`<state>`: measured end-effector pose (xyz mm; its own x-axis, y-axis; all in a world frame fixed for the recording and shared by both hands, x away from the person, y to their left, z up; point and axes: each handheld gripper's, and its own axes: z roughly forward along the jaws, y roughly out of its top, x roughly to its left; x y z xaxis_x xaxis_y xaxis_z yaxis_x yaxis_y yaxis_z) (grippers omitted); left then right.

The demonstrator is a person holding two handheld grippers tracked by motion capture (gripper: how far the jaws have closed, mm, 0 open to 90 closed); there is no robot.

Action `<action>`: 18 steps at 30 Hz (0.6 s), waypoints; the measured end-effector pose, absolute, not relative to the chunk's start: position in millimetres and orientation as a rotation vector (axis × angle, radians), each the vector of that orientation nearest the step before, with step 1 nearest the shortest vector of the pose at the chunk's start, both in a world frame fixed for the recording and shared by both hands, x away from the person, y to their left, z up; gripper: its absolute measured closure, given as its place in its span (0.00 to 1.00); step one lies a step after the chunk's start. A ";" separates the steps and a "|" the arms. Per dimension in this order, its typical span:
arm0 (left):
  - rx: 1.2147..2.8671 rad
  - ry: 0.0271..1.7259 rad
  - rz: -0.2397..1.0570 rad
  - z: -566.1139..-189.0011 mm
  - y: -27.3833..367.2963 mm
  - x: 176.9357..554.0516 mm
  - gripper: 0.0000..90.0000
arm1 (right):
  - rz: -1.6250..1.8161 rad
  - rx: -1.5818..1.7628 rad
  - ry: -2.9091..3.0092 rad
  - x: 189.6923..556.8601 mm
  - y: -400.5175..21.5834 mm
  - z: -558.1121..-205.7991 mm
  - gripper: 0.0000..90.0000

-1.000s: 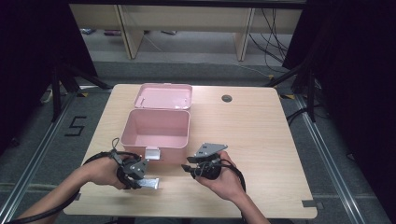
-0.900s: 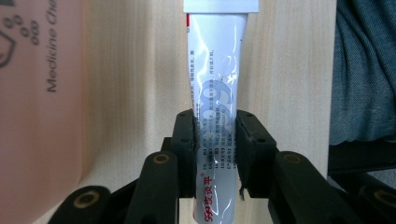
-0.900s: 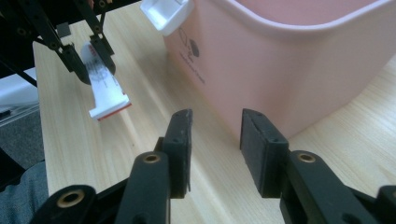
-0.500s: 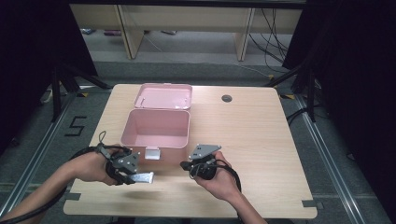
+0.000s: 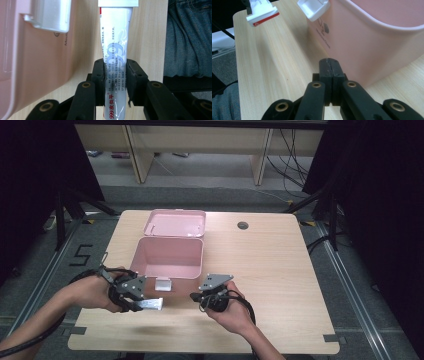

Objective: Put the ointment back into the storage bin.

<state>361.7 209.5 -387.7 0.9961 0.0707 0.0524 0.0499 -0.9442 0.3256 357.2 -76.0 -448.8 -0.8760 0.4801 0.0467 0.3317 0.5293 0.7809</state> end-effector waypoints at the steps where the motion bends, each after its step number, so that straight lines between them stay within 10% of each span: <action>1: 2.809 0.080 0.096 -386.1 209.4 362.8 0.78 | 1.273 0.699 2.592 357.0 -75.4 -448.9 1.00; 18: 2.792 0.068 0.139 -359.9 205.9 373.5 0.79 | 1.274 0.672 2.601 357.3 -70.9 -446.6 1.00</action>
<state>373.5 205.9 -359.9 0.9940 0.0638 0.0884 0.0300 -0.9397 0.3406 357.3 -70.9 -446.6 -0.8844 0.4645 0.0460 0.3212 0.5341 0.7820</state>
